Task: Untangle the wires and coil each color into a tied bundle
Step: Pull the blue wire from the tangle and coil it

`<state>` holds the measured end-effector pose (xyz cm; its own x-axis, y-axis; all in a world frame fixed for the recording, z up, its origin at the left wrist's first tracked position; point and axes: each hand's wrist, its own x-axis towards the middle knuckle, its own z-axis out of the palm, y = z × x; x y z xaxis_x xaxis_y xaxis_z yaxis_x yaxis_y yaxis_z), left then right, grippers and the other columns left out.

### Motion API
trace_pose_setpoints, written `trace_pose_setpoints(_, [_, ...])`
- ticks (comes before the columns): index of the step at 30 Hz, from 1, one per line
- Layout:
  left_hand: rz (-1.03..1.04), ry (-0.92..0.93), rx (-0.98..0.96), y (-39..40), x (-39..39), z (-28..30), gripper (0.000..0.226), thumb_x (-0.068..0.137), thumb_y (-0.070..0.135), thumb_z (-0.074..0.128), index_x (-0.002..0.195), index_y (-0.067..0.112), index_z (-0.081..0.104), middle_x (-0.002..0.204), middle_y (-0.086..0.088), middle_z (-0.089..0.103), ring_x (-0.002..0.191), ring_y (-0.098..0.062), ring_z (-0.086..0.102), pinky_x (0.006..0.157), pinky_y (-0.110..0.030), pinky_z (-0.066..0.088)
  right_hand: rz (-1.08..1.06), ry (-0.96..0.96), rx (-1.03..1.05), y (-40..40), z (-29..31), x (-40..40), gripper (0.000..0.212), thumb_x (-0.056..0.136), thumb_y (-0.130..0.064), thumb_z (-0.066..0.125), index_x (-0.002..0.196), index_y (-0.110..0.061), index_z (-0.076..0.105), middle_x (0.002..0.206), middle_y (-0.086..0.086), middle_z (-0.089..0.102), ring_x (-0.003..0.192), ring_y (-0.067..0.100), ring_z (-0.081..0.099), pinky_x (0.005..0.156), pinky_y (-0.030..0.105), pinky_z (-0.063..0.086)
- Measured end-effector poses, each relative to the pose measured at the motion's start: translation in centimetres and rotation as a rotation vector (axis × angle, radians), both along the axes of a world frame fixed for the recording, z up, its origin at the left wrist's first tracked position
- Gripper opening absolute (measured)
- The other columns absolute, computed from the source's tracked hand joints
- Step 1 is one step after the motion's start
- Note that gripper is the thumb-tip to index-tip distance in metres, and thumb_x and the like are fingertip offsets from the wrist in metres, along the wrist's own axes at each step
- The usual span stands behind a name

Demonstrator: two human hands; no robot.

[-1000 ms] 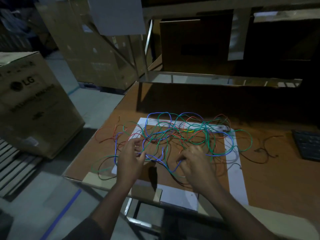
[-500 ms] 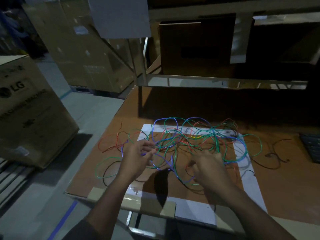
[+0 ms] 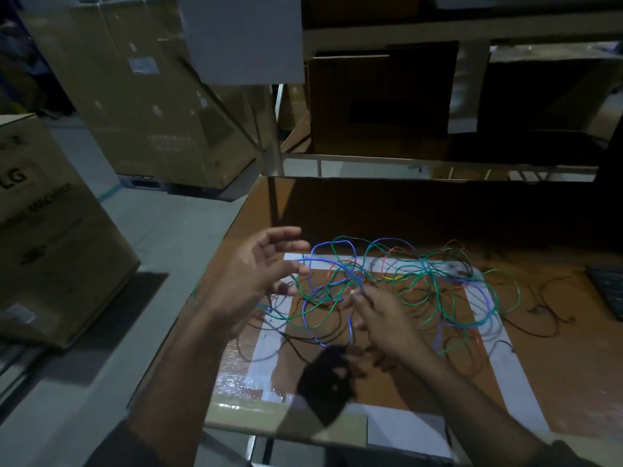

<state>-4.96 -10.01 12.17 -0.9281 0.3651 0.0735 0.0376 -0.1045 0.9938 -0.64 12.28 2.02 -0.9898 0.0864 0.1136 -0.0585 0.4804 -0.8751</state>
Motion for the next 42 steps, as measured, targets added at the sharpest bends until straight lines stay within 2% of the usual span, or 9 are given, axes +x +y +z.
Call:
trace_pose_setpoints(5, [-0.085, 0.061, -0.379, -1.4, -2.3, -2.5, 0.040, 0.094, 0.003, 0.071, 0.125, 0.026, 0.063, 0.107, -0.010, 0.071, 0.063, -0.008, 0.053, 0.049, -0.023, 0.041, -0.083, 0.144, -0.307, 1.0, 4.8, 0.1, 0.032, 0.110, -0.021, 0.040, 0.086, -0.015, 0.060, 0.048, -0.018, 0.041, 0.041, 0.000, 0.029, 0.044, 0.012, 0.025])
trace_pose_setpoints(9, [-0.147, 0.130, -0.551, -0.2, -2.1, -3.7, 0.008, 0.098, 0.019, 0.068, 0.105, 0.022, 0.071, 0.085, 0.001, 0.074, 0.069, -0.006, 0.062, 0.058, -0.022, 0.047, -0.152, 0.178, -0.552, 1.6, 8.2, -0.2, 0.036, 0.111, -0.022, 0.035, 0.080, -0.016, 0.054, 0.049, -0.015, 0.026, 0.040, 0.001, 0.018, 0.039, 0.016, 0.017])
trace_pose_setpoints(15, [-0.188, 0.263, -0.808, -0.6, -2.8, -5.9, 0.024, 0.102, 0.030, 0.064, 0.081, 0.028, 0.075, 0.086, 0.009, 0.077, 0.086, -0.006, 0.070, 0.080, -0.036, 0.052, -0.390, 0.202, -0.730, 5.6, 8.8, -1.0, 0.035, 0.111, -0.027, 0.035, 0.083, -0.014, 0.051, 0.049, -0.012, 0.025, 0.040, 0.003, 0.018, 0.039, 0.016, 0.015])
trace_pose_setpoints(20, [-0.338, 0.117, -0.416, 1.0, -0.3, -1.5, 0.036, 0.108, 0.034, 0.047, 0.092, 0.011, 0.070, 0.080, -0.007, 0.072, 0.079, -0.018, 0.068, 0.066, -0.030, 0.056, -0.357, -0.047, -0.209, 6.5, 3.9, -1.9, 0.029, 0.108, -0.024, 0.040, 0.094, -0.012, 0.062, 0.058, -0.001, 0.048, 0.044, 0.012, 0.041, 0.041, 0.024, 0.037])
trace_pose_setpoints(24, [-0.279, 0.102, -0.150, 2.5, 1.1, 2.3, 0.038, 0.105, 0.040, 0.046, 0.091, 0.013, 0.070, 0.069, -0.008, 0.065, 0.068, -0.024, 0.070, 0.048, -0.024, 0.050, -0.244, -0.195, 0.332, 4.9, 2.1, -0.9, 0.048, 0.099, -0.029, 0.058, 0.142, -0.012, 0.045, 0.101, 0.010, 0.071, 0.091, 0.027, 0.067, 0.081, 0.041, 0.053])
trace_pose_setpoints(26, [-0.240, 0.151, -0.198, 2.9, 0.8, 3.0, 0.038, 0.106, 0.039, 0.045, 0.095, 0.011, 0.068, 0.067, -0.006, 0.064, 0.061, -0.020, 0.067, 0.042, -0.021, 0.044, -0.236, -0.007, 0.366, 3.9, 2.6, -0.3, 0.078, 0.093, -0.029, 0.069, 0.156, -0.009, 0.028, 0.137, 0.012, 0.055, 0.128, 0.028, 0.052, 0.105, 0.039, 0.042])
trace_pose_setpoints(31, [-0.303, 0.178, -0.340, 3.7, 0.5, 2.7, 0.036, 0.108, 0.032, 0.043, 0.103, 0.005, 0.067, 0.061, -0.001, 0.054, 0.054, -0.014, 0.061, 0.040, -0.018, 0.036, -0.108, 0.487, 0.378, 1.7, 7.7, -0.2, 0.091, 0.085, -0.011, 0.073, 0.160, -0.016, 0.022, 0.162, -0.001, 0.026, 0.150, 0.014, 0.024, 0.122, 0.029, 0.024])
trace_pose_setpoints(37, [-0.324, 0.165, -0.369, 3.3, 0.0, 2.8, 0.029, 0.109, 0.024, 0.046, 0.095, 0.010, 0.067, 0.068, -0.007, 0.063, 0.064, -0.018, 0.068, 0.044, -0.019, 0.042, 0.032, 0.509, 0.494, 0.6, 9.7, -1.9, 0.023, 0.101, -0.030, 0.046, 0.115, -0.018, 0.060, 0.108, -0.001, 0.053, 0.105, 0.020, 0.049, 0.089, 0.041, 0.044])
trace_pose_setpoints(42, [-0.073, 0.284, -0.711, 0.8, -2.5, -0.4, 0.016, 0.102, 0.023, 0.063, 0.089, 0.016, 0.071, 0.083, -0.007, 0.076, 0.070, -0.006, 0.064, 0.066, -0.044, 0.060, 0.060, 0.465, 0.250, 1.6, 9.2, -1.9, 0.045, 0.108, -0.044, 0.025, 0.086, -0.014, 0.050, 0.085, 0.000, 0.042, 0.081, 0.017, 0.045, 0.074, 0.034, 0.039])
